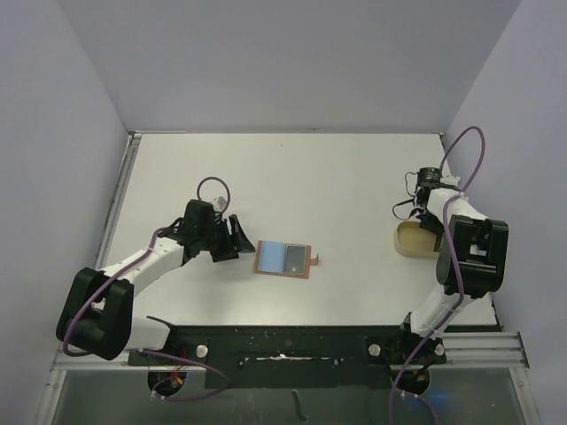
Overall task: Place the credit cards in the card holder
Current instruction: Pick up the credit card from the storage box.
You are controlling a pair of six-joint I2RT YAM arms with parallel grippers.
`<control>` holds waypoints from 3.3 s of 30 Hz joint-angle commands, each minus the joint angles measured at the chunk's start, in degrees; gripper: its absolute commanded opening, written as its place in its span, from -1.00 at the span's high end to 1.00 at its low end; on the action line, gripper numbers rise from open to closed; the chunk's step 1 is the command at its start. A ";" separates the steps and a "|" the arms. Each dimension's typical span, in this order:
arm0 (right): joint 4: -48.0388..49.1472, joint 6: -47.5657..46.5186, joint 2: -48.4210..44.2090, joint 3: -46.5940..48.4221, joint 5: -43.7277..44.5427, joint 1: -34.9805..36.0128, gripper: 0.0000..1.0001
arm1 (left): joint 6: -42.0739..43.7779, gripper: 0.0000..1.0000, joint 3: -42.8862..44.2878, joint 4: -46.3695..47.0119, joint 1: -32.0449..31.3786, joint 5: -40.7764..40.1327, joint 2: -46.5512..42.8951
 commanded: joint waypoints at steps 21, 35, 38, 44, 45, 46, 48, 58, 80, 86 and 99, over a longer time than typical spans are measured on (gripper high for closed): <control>0.38 -0.85 -1.40 0.98 2.51 -0.42 0.34 | 0.68 -0.21 -0.42 1.96 0.82 2.38 -1.07; 0.31 -1.03 -3.32 0.90 2.35 -0.31 0.39 | 0.81 -0.21 -0.42 2.18 0.82 3.03 -1.06; 0.08 -1.03 -3.45 0.98 2.42 -0.32 0.39 | 0.82 -0.22 -0.42 2.10 0.82 3.03 -1.24; -0.08 -1.19 -3.94 1.12 2.50 -0.04 0.40 | 0.93 -0.21 -0.42 2.10 0.82 3.07 -0.97; -0.11 -1.20 -3.98 1.16 2.56 -0.04 0.40 | 0.94 -0.21 -0.42 2.10 0.78 3.11 -0.91; -0.15 -1.20 -4.07 1.20 2.64 -0.04 0.40 | 0.89 -0.21 -0.42 2.12 0.77 3.15 -0.83; -0.24 -1.28 -4.16 1.32 2.67 -0.04 0.40 | 0.90 -0.21 -0.42 2.10 0.82 3.07 -0.81; 0.55 -2.05 -3.90 1.54 2.25 0.39 0.38 | 0.78 -0.21 -0.42 2.19 0.82 3.09 -0.77; 0.90 -2.34 -4.58 1.00 2.29 1.28 0.32 | 0.77 -0.21 -0.42 2.03 0.82 2.68 -1.71; 1.32 -1.92 -2.71 0.51 2.13 1.22 0.15 | 0.92 -0.22 -0.42 1.88 0.82 2.63 -1.86; 0.14 -1.89 -1.48 1.20 4.58 0.79 0.24 | 0.97 -0.21 -0.42 1.78 0.90 2.45 -1.95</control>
